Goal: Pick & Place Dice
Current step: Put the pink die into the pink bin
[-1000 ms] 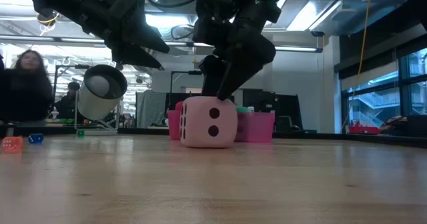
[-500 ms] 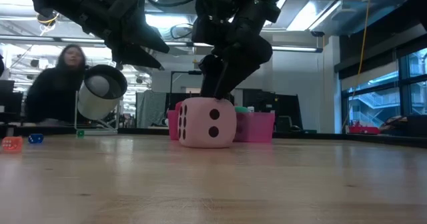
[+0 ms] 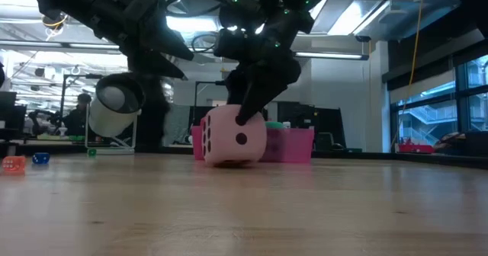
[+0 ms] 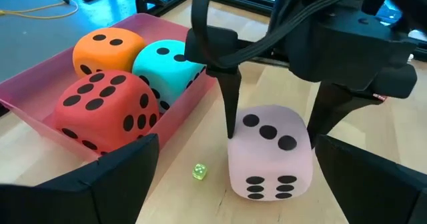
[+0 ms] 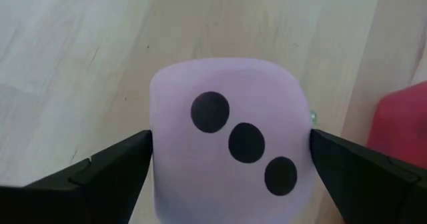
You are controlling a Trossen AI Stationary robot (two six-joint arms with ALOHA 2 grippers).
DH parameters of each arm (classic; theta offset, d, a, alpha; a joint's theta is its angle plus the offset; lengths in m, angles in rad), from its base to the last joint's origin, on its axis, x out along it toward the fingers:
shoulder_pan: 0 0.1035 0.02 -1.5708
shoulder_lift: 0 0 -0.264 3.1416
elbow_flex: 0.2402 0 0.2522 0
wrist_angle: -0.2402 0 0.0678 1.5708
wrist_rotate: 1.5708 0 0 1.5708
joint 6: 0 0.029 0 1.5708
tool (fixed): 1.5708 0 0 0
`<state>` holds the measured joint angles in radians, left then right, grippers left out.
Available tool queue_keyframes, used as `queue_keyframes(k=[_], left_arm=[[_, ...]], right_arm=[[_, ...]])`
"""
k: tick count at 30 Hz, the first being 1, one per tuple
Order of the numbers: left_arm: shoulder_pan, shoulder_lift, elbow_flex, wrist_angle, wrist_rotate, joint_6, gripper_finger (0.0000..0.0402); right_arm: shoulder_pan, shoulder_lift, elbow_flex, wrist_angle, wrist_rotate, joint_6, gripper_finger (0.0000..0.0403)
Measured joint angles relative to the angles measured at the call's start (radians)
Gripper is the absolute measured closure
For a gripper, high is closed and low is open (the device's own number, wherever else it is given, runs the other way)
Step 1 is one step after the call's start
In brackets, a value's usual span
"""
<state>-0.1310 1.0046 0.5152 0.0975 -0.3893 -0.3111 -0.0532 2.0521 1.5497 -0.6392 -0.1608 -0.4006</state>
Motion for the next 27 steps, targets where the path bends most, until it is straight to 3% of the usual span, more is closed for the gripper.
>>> queue_keyframes(k=[16,27], left_arm=[[0.0,0.0,0.0,-0.001,0.003,-0.008,0.0002],[0.0,0.0,0.0,-0.004,0.002,-0.007,0.0002]], right_arm=[[0.0,-0.006,-0.004,0.014,-0.002,0.076,0.0003],[0.022,-0.035,-0.007,-0.033,0.055,0.053,0.0003]])
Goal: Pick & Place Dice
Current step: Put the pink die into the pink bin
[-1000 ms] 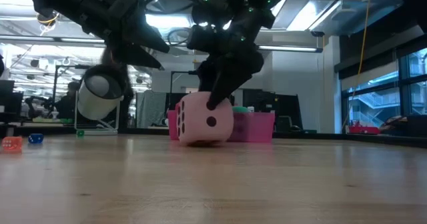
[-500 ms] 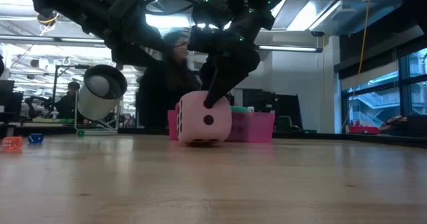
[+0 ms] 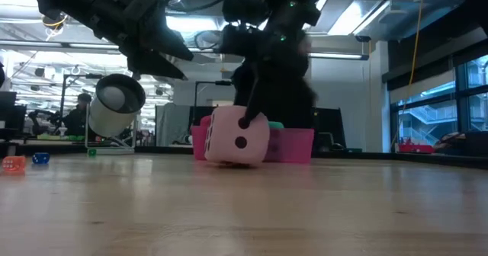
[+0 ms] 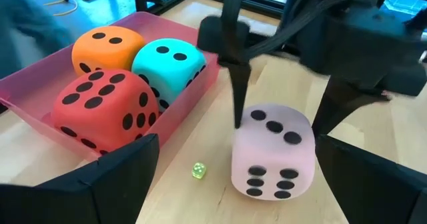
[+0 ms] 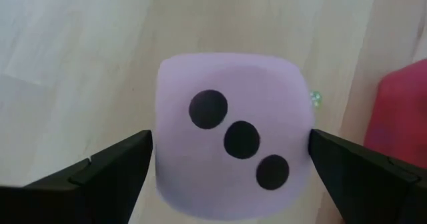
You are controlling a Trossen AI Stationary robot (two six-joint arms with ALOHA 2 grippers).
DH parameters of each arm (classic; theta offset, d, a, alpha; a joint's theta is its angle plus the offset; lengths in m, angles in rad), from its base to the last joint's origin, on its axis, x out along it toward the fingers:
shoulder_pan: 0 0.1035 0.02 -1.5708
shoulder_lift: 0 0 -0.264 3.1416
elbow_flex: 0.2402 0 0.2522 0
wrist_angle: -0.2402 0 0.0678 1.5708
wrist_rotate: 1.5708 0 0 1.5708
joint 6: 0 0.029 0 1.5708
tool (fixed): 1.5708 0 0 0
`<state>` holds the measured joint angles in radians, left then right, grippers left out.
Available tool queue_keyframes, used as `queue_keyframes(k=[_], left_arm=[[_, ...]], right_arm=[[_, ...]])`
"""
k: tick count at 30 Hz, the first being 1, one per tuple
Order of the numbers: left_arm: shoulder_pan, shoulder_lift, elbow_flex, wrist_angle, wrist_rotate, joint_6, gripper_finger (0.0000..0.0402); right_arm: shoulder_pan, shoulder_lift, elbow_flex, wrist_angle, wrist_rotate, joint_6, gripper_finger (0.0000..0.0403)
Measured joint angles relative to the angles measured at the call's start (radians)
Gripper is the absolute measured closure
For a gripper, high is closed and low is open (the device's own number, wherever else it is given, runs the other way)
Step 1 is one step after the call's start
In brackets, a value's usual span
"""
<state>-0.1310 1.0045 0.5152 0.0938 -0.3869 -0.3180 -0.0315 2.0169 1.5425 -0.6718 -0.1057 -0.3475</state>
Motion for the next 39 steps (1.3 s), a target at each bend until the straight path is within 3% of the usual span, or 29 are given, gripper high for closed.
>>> queue_keyframes(k=[13,26,35,39], left_arm=[[0.0,0.0,0.0,-0.001,-0.002,0.007,0.0002],[0.0,0.0,0.0,0.0,-0.002,0.007,0.0002],[0.0,0.0,0.0,0.0,-0.001,0.008,0.0002],[0.0,0.0,0.0,0.0,-0.001,0.008,0.0002]], right_arm=[[-0.007,-0.032,-0.003,-0.014,-0.011,0.0,0.0003],[-0.041,-0.032,0.0,-0.008,-0.141,0.112,0.0003],[-0.033,-0.031,0.001,0.036,-0.147,0.216,0.0003],[-0.033,-0.031,0.002,0.045,-0.091,0.237,0.0003]])
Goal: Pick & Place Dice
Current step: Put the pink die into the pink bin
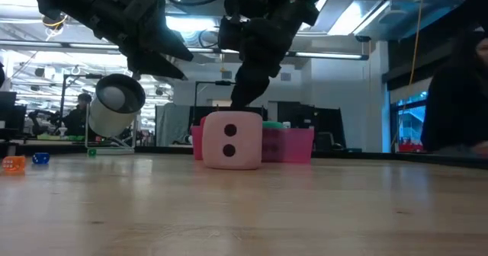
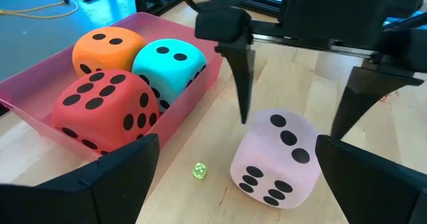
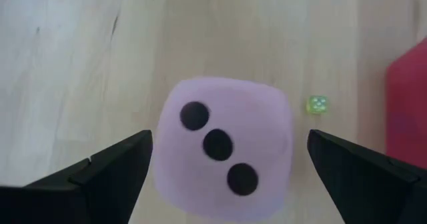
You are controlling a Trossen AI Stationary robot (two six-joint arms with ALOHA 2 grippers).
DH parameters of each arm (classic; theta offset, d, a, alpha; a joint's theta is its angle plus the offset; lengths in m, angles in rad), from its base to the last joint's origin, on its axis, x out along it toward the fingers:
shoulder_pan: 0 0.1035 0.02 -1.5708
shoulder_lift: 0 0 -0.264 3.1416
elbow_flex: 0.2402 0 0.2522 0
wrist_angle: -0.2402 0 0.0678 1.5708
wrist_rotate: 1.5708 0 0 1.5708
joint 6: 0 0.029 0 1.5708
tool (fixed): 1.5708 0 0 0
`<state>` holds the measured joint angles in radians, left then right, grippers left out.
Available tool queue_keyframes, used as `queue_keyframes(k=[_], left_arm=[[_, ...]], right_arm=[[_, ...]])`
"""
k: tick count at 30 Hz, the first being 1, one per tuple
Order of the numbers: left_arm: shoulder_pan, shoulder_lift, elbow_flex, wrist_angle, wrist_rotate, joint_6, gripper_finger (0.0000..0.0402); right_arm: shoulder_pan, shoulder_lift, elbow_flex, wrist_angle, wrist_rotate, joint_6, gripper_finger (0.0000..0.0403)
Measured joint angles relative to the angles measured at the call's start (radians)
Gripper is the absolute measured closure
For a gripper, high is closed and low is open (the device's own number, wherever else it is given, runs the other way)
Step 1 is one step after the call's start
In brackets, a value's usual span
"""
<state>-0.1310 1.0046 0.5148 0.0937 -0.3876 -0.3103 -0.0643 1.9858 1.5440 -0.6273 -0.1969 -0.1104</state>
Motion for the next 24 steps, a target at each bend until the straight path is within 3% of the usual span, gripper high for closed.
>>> queue_keyframes(k=[24], left_arm=[[0.0,0.0,-0.001,-0.001,0.035,0.011,0.0002]], right_arm=[[0.008,0.04,0.002,0.041,0.06,0.108,0.0003]])
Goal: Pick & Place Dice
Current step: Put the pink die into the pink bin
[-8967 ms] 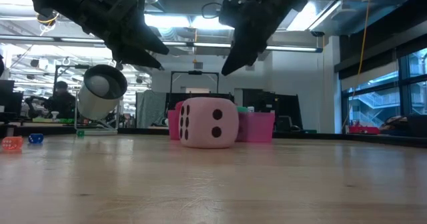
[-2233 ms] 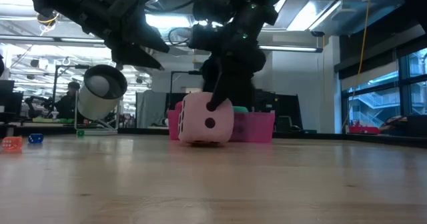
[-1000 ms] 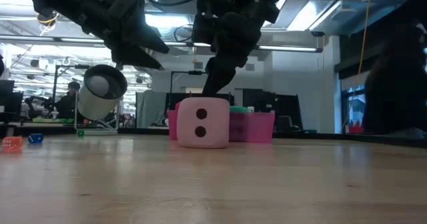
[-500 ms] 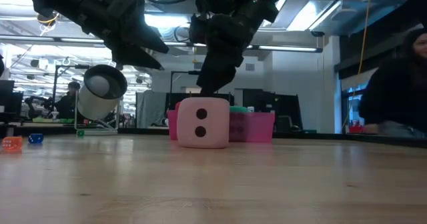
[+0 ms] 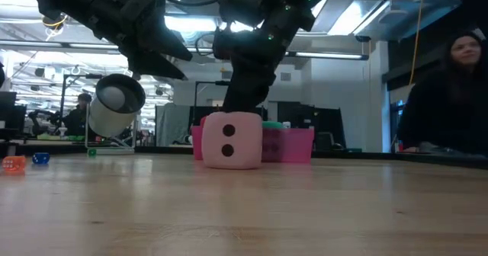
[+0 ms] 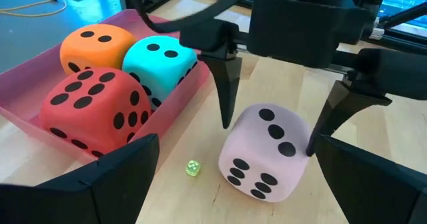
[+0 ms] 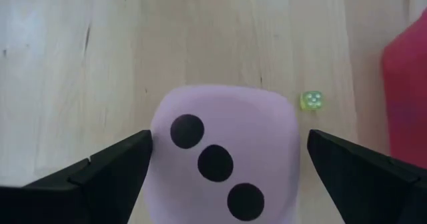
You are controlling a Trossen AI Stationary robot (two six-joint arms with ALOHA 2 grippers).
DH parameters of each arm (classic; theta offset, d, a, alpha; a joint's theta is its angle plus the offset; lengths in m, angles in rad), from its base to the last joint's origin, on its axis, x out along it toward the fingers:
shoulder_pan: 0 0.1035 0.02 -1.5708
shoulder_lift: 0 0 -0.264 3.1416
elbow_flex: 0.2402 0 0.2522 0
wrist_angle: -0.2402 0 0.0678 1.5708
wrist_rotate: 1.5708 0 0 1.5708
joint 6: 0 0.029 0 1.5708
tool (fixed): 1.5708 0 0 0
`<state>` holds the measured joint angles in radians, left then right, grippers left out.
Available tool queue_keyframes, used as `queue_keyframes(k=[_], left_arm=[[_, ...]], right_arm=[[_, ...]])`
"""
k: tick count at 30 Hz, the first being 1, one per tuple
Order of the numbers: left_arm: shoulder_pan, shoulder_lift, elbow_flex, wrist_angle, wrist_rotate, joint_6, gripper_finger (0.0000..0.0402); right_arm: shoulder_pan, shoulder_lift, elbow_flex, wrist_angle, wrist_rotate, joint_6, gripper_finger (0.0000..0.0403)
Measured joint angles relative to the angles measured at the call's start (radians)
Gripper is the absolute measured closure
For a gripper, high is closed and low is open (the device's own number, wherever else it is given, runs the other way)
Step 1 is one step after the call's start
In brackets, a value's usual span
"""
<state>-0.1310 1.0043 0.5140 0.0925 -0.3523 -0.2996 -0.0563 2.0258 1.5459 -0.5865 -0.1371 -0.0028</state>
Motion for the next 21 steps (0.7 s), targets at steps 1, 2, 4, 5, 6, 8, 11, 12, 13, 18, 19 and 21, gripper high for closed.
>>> queue_keyframes(k=[1,2,4,5,6,8,11,12,13,18,19,21], left_arm=[[0.0,0.0,0.0,0.0,0.0,0.0,0.0002],[0.0,0.0,0.0,0.0,0.0,0.0,0.0002],[0.0,0.0,0.0,0.0,0.0,0.0,0.0002],[0.0,0.0,0.0,0.0,0.0,0.0,0.0002],[0.0,0.0,0.0,0.0,0.0,0.0,0.0002],[0.0,0.0,0.0,0.0,0.0,0.0,0.0002],[0.0,0.0,0.0,-0.005,0.0,-0.002,0.0002],[0.0,0.0,0.0,-0.005,0.0,-0.003,0.0002],[0.0,0.0,0.0,-0.006,0.0,-0.003,0.0002],[0.0,0.0,0.0,-0.007,0.002,-0.004,0.0002],[0.0,0.0,0.0,-0.007,0.004,-0.004,0.0002],[0.0,0.0,0.0,-0.007,0.005,-0.004,0.0002]], right_arm=[[0.003,0.003,0.0,0.001,0.003,0.006,0.0003],[0.006,0.009,0.0,0.004,0.001,0.014,0.0003],[0.013,0.012,0.001,0.0,-0.005,0.018,0.0003],[0.017,0.017,0.001,0.001,-0.01,0.018,0.0003],[0.02,0.025,0.002,0.008,-0.024,0.018,0.0003],[0.022,0.025,0.003,0.001,-0.039,0.019,0.0003],[0.026,0.026,0.002,0.002,-0.039,0.017,0.0003],[0.027,0.026,0.002,0.004,-0.031,0.014,0.0003],[0.027,0.026,0.002,0.004,-0.029,0.014,0.0003],[0.034,0.026,0.002,0.003,-0.031,-0.005,0.0003],[0.035,0.026,0.002,0.004,-0.031,-0.018,0.0003],[0.038,0.026,0.0,0.012,-0.032,-0.036,0.0003]])
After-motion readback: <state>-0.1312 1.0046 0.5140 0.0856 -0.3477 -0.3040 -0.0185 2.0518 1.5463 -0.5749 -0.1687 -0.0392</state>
